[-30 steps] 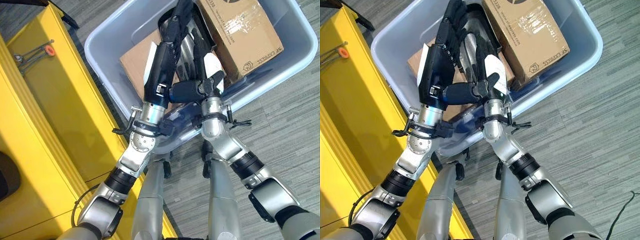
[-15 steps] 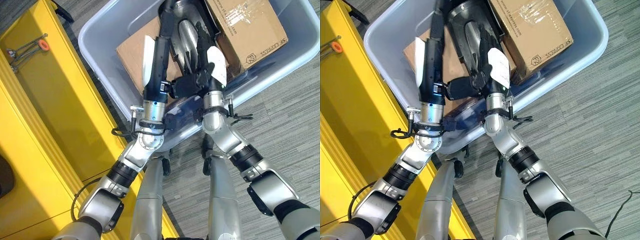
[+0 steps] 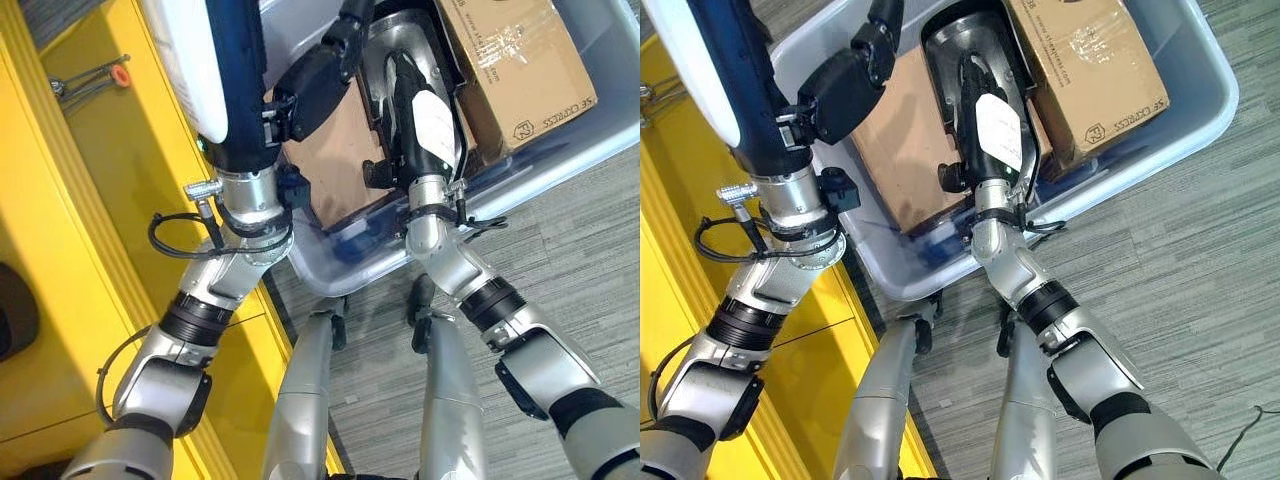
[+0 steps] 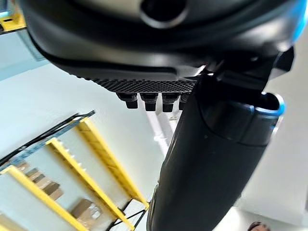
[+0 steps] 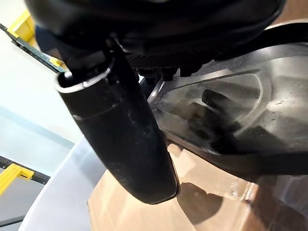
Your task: Move parts from the plastic box to the shelf.
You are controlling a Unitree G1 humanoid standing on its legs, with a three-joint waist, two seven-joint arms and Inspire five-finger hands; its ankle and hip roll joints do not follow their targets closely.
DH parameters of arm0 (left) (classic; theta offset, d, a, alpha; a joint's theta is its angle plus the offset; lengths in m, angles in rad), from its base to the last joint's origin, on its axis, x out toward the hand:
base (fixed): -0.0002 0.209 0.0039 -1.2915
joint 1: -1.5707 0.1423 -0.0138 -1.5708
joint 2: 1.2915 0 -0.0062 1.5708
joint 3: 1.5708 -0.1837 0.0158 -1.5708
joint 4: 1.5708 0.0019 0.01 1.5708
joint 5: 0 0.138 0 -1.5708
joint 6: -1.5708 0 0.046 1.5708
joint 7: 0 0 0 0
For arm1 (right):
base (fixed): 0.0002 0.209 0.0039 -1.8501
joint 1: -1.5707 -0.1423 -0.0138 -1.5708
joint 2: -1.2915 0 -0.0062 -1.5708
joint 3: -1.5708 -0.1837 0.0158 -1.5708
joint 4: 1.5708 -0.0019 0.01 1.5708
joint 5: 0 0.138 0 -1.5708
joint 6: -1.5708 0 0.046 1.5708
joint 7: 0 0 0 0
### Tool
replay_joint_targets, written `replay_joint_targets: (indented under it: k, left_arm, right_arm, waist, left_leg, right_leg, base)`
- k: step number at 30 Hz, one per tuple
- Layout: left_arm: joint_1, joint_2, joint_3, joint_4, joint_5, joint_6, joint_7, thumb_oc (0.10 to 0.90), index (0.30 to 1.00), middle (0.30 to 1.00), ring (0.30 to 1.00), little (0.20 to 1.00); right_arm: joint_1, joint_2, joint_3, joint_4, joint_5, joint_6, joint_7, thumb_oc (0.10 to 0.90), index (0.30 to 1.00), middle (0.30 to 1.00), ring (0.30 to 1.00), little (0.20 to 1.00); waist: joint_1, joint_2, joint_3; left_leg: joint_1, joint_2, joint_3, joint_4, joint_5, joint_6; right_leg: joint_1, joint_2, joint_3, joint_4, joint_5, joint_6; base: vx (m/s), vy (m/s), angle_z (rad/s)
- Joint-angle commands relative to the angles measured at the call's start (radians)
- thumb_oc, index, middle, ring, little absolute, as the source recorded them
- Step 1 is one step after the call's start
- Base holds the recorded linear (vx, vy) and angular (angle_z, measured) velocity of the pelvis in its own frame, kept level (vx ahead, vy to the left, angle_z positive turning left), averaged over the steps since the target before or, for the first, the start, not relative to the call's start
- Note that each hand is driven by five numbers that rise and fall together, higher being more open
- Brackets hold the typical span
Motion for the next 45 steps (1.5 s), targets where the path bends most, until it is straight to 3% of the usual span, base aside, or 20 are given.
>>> replay_joint_targets:
  k: [1, 2, 3, 7, 24, 25, 26, 27, 28, 32, 35, 36, 45]
  left_arm:
    - [-0.133, 0.004, 0.002, -0.096, -0.034, -0.022, 0.029, 0.900, 1.000, 1.000, 1.000, 1.000]
    - [-0.145, 0.003, -0.007, -0.088, -0.050, -0.021, 0.021, 0.900, 1.000, 1.000, 1.000, 1.000]
    - [-0.166, -0.007, -0.024, -0.069, -0.057, -0.019, 0.003, 0.900, 1.000, 1.000, 1.000, 1.000]
    - [-0.193, -0.013, -0.049, -0.051, -0.066, -0.005, 0.005, 0.900, 1.000, 1.000, 1.000, 1.000]
    - [-0.282, -0.027, -0.101, 0.018, -0.138, 0.020, 0.026, 0.900, 1.000, 1.000, 1.000, 1.000]
    - [-0.274, -0.032, -0.104, 0.022, -0.139, 0.016, 0.026, 0.900, 1.000, 1.000, 1.000, 1.000]
    - [-0.283, -0.029, -0.104, 0.022, -0.136, 0.017, 0.029, 0.900, 1.000, 1.000, 1.000, 1.000]
    - [-0.276, -0.032, -0.107, 0.026, -0.136, 0.016, 0.031, 0.900, 1.000, 1.000, 1.000, 1.000]
    - [-0.286, -0.028, -0.107, 0.026, -0.136, 0.015, 0.036, 0.900, 1.000, 1.000, 1.000, 1.000]
    - [-0.289, -0.031, -0.119, 0.028, -0.148, 0.014, 0.032, 0.900, 1.000, 1.000, 1.000, 1.000]
    - [-0.298, -0.024, -0.119, 0.027, -0.154, 0.011, 0.031, 0.900, 1.000, 1.000, 1.000, 1.000]
    - [-0.291, -0.028, -0.121, 0.029, -0.155, 0.010, 0.031, 0.900, 1.000, 1.000, 1.000, 1.000]
    - [-0.294, -0.031, -0.135, 0.031, -0.168, 0.000, 0.034, 0.900, 1.000, 1.000, 1.000, 1.000]
  right_arm:
    - [-0.164, 0.012, 0.002, -0.014, 0.019, -0.030, -0.016, 0.900, 1.000, 1.000, 1.000, 1.000]
    - [-0.170, 0.017, 0.003, 0.001, 0.052, -0.011, -0.011, 0.900, 1.000, 1.000, 1.000, 1.000]
    - [-0.187, 0.013, 0.008, 0.055, -0.023, -0.003, -0.012, 0.900, 1.000, 1.000, 1.000, 1.000]
    - [-0.207, 0.012, 0.022, 0.104, 0.049, 0.033, -0.030, 0.900, 1.000, 1.000, 1.000, 1.000]
    - [-0.299, -0.007, 0.064, 0.316, 0.092, 0.072, -0.013, 0.900, 1.000, 1.000, 1.000, 1.000]
    - [-0.289, -0.004, 0.066, 0.323, 0.102, 0.079, -0.007, 0.802, 0.863, 0.863, 0.863, 0.863]
    - [-0.296, -0.006, 0.068, 0.327, 0.095, 0.078, -0.003, 0.696, 0.715, 0.715, 0.715, 0.715]
    - [-0.287, -0.006, 0.069, 0.331, 0.090, 0.076, 0.001, 0.400, 0.300, 0.300, 0.300, 0.300]
    - [-0.297, -0.009, 0.073, 0.333, 0.082, 0.076, 0.007, 0.400, 0.300, 0.300, 0.300, 0.300]
    - [-0.294, -0.006, 0.087, 0.353, 0.107, 0.088, -0.013, 0.400, 0.300, 0.300, 0.300, 0.300]
    - [-0.306, -0.010, 0.090, 0.370, 0.091, 0.079, -0.027, 0.400, 0.300, 0.300, 0.300, 0.300]
    - [-0.298, -0.009, 0.091, 0.372, 0.090, 0.079, -0.028, 0.400, 0.300, 0.300, 0.300, 0.300]
    - [-0.300, -0.019, 0.109, 0.381, 0.054, 0.093, -0.032, 0.400, 0.300, 0.300, 0.300, 0.300]
  waist:
    - [0.035, 0.025, -0.013]
    - [0.034, 0.023, -0.013]
    - [0.032, 0.022, -0.013]
    - [0.029, 0.020, -0.013]
    - [0.034, 0.021, -0.013]
    - [0.033, 0.018, -0.013]
    - [0.034, 0.019, -0.013]
    - [0.032, 0.016, -0.013]
    - [0.033, 0.018, -0.013]
    - [0.032, 0.014, -0.013]
    - [0.034, 0.016, -0.013]
    - [0.032, 0.014, -0.013]
    - [0.028, 0.014, -0.013]
  left_leg:
    - [0.133, -0.054, 0.095, -0.130, -0.075, -0.004]
    - [0.131, -0.053, 0.094, -0.125, -0.076, -0.006]
    - [0.127, -0.053, 0.094, -0.119, -0.079, -0.006]
    - [0.116, -0.050, 0.095, -0.109, -0.078, -0.007]
    - [0.061, -0.045, 0.095, -0.099, -0.063, -0.018]
    - [0.082, -0.050, 0.086, -0.092, -0.086, -0.025]
    - [0.062, -0.044, 0.095, -0.100, -0.064, -0.019]
    - [0.080, -0.049, 0.087, -0.091, -0.086, -0.026]
    - [0.058, -0.042, 0.096, -0.097, -0.064, -0.019]
    - [0.078, -0.046, 0.088, -0.086, -0.088, -0.026]
    - [0.059, -0.040, 0.096, -0.088, -0.067, -0.019]
    - [0.078, -0.046, 0.087, -0.081, -0.089, -0.026]
    - [0.069, -0.044, 0.091, -0.075, -0.093, -0.024]
  right_leg:
    - [0.040, 0.080, -0.033, 0.075, -0.109, -0.022]
    - [0.038, 0.080, -0.033, 0.079, -0.109, -0.022]
    - [0.034, 0.081, -0.034, 0.083, -0.110, -0.023]
    - [0.025, 0.083, -0.031, 0.087, -0.107, -0.023]
    - [-0.027, 0.084, -0.036, 0.099, -0.097, -0.016]
    - [-0.006, 0.084, -0.025, 0.105, -0.118, -0.008]
    - [-0.025, 0.085, -0.036, 0.098, -0.099, -0.016]
    - [-0.006, 0.085, -0.025, 0.105, -0.119, -0.008]
    - [-0.029, 0.084, -0.036, 0.102, -0.099, -0.016]
    - [-0.010, 0.082, -0.026, 0.112, -0.118, -0.007]
    - [-0.029, 0.082, -0.038, 0.109, -0.098, -0.015]
    - [-0.009, 0.082, -0.026, 0.115, -0.117, -0.007]
    - [-0.020, 0.081, -0.024, 0.120, -0.117, -0.004]
  base:
    - [0.00, 0.000, 0.00]
    - [0.00, 0.000, 0.00]
    - [0.00, 0.000, 0.00]
    - [0.00, 0.000, 0.00]
    - [0.00, 0.001, 0.00]
    - [0.00, 0.000, 0.00]
    - [0.06, -0.007, 0.02]
    - [-0.06, -0.009, 0.02]
    - [0.00, 0.000, 0.00]
    - [0.03, -0.006, 0.00]
    - [-0.01, -0.003, 0.02]
    - [0.01, 0.001, 0.03]
    - [0.01, 0.000, 0.00]
